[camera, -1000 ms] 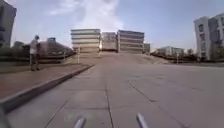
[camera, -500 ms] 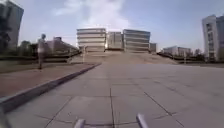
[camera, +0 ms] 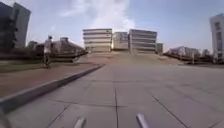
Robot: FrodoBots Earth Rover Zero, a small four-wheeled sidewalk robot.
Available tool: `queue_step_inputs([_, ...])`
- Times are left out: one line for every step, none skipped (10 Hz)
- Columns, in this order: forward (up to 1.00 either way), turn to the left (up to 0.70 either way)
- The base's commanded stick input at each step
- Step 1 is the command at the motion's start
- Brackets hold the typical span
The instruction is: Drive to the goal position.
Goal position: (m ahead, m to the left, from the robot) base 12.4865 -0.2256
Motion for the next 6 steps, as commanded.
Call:
queue_step_inputs([0.7, -0.02])
queue_step_inputs([0.7, -0.14])
queue_step_inputs([0.7, -0.14])
queue_step_inputs([0.7, -0.14])
queue_step_inputs([0.7, -0.14])
queue_step_inputs([0.7, -0.07])
